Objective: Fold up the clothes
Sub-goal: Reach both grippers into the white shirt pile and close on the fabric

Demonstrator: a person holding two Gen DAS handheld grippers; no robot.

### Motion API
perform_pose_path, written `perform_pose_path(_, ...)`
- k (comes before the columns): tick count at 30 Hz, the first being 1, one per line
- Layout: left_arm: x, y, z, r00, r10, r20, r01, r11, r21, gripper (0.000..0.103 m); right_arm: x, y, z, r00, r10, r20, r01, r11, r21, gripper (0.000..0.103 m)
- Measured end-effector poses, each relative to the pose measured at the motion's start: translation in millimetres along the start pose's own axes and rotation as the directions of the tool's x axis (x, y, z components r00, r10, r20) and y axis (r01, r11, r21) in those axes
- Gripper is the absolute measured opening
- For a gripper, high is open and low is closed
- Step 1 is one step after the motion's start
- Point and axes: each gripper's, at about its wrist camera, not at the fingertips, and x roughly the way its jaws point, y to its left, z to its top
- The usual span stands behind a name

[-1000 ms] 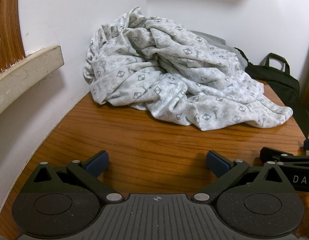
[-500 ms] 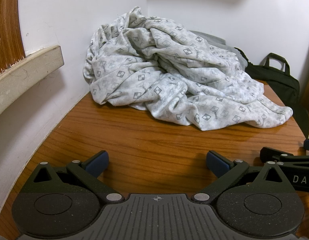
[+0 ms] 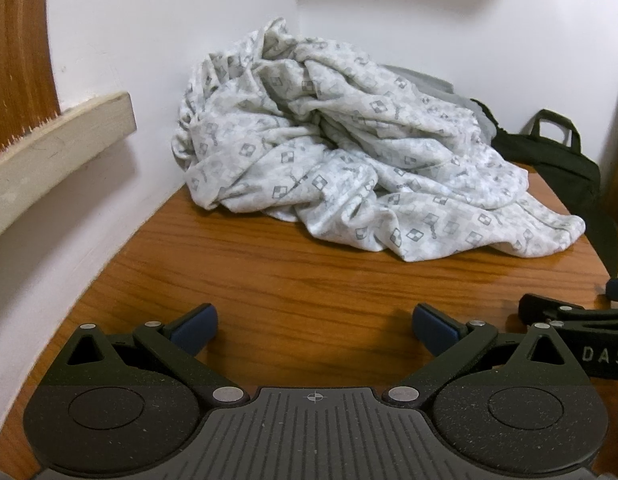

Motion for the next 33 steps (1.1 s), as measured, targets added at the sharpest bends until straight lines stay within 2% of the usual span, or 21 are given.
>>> perform_pose_path(9,-36,15,17,0.989,-0.035,0.146,0.049,0.994,-0.095,0.103,0,-1,0,1.000,0.010,0.001,-0.010,1.000,-0.005,0.103)
perform_pose_path(13,-44,10,20,0.983,-0.036,0.178,0.048,0.997,-0.067,0.103,2,-9,3,0.994,0.113,-0.005,-0.113,0.991,-0.066,0.103)
perform_pose_path(17,-46,6,21,0.980,-0.040,0.194,0.052,0.997,-0.053,0.103,0,-26,13,0.966,0.258,0.028,-0.256,0.965,-0.061,0.103)
perform_pose_path(22,-45,10,19,0.980,-0.054,0.194,0.070,0.994,-0.079,0.103,-4,-39,37,0.918,0.387,0.085,-0.364,0.909,-0.201,0.103)
perform_pose_path(27,-45,18,16,0.970,-0.134,0.203,0.160,0.980,-0.120,0.103,8,-64,72,0.898,0.430,0.098,-0.394,0.882,-0.260,0.103)
perform_pose_path(33,-38,10,13,0.976,-0.132,0.175,0.147,0.986,-0.078,0.103,25,-94,115,0.877,0.468,0.104,-0.412,0.847,-0.334,0.102)
